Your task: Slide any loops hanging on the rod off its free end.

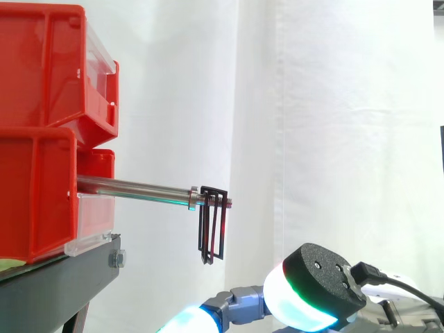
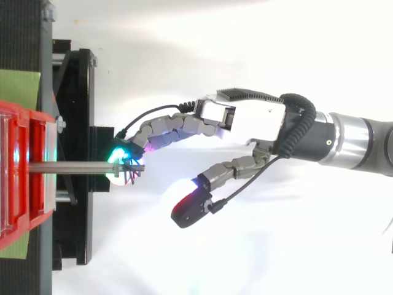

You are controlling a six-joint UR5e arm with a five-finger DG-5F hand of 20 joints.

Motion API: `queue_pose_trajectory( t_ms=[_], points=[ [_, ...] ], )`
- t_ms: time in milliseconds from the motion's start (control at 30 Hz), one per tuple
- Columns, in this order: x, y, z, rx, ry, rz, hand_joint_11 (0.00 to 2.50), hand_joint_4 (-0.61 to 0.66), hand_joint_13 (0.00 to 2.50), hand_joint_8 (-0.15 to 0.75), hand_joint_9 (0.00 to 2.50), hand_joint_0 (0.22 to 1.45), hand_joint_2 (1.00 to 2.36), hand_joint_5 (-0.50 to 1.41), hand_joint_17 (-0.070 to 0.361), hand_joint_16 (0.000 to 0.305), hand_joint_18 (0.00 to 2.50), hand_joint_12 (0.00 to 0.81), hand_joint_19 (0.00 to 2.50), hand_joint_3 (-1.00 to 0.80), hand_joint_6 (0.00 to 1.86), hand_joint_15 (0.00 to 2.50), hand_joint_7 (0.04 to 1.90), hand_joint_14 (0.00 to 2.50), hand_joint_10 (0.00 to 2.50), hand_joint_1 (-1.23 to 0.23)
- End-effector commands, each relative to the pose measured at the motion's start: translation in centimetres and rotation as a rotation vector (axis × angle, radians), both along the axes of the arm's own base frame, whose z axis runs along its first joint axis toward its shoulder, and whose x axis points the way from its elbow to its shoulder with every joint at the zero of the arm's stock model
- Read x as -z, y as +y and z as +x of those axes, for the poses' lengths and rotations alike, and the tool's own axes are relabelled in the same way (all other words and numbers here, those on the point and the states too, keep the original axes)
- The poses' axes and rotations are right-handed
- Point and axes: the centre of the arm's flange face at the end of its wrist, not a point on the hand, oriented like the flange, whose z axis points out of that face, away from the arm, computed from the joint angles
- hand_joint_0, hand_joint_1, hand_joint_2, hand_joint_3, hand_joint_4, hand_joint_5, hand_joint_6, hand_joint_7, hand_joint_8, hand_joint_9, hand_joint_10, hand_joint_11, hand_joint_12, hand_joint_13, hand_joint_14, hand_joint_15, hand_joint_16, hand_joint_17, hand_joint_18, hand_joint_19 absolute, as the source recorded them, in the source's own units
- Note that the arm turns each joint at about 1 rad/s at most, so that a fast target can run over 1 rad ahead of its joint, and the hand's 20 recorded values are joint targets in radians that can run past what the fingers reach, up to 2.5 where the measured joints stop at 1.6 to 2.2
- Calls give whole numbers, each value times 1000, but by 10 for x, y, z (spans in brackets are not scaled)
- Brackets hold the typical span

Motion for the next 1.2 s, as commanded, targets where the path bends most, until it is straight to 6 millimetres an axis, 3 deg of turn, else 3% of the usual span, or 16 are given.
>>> queue_pose_trajectory(
  t_ms=[0,200,567,967,1167],
  points=[
    [26,-5,10,0,12,24,0,214,506,277,596,551,1000,-215,114,51,580,335,328,-500,502,0,751,0,0,-550],
    [25,-5,22,-65,6,123,0,212,508,280,604,552,1000,-215,115,51,582,334,329,-500,502,0,753,0,0,-549],
    [18,-11,25,-82,-7,119,0,216,517,283,612,553,1000,-211,114,51,584,336,332,-500,502,0,754,0,0,-541],
    [-11,-32,42,-113,38,95,0,231,522,285,621,555,1000,-203,114,50,582,335,333,-500,502,0,781,0,0,-543],
    [-9,-34,40,-116,79,80,0,238,527,285,624,559,1000,-199,113,50,583,334,330,-500,503,0,787,0,0,-544]
  ],
)
